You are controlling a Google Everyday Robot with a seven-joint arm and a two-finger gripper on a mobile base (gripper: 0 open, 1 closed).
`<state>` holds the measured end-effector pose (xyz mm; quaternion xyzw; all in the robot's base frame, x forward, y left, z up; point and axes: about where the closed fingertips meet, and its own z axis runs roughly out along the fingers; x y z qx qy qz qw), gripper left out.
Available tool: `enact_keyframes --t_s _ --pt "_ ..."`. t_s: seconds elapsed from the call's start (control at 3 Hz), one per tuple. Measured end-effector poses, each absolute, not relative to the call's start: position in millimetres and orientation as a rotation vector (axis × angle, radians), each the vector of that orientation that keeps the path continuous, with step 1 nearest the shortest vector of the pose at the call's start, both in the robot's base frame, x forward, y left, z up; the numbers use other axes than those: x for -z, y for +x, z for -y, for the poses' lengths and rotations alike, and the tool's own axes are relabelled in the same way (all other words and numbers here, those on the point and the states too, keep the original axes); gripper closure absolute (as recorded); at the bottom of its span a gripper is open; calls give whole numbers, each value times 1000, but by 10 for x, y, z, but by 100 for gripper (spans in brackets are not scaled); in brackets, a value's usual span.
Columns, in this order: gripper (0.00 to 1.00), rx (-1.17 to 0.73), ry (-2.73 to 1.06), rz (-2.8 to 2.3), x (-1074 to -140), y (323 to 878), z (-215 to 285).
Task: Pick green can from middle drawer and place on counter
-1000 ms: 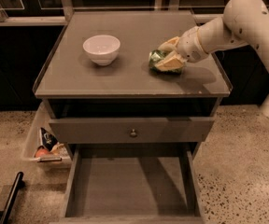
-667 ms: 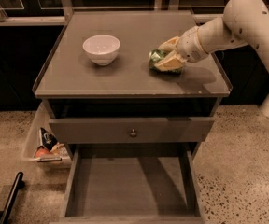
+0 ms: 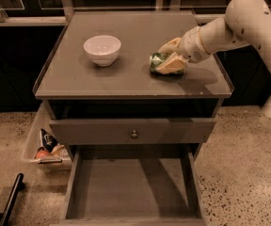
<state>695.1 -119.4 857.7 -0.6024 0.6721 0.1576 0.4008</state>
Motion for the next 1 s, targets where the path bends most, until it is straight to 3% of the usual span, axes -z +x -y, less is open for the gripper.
enact_keyframes --t_s 0.33,0.67,1.0 --pt "12 -399 -1523 -1700 -8577 6951 1194" --pt "0 -399 -1523 -1700 -8576 6951 1194" --pt "0 -399 -1524 -1700 -8576 6951 1194"
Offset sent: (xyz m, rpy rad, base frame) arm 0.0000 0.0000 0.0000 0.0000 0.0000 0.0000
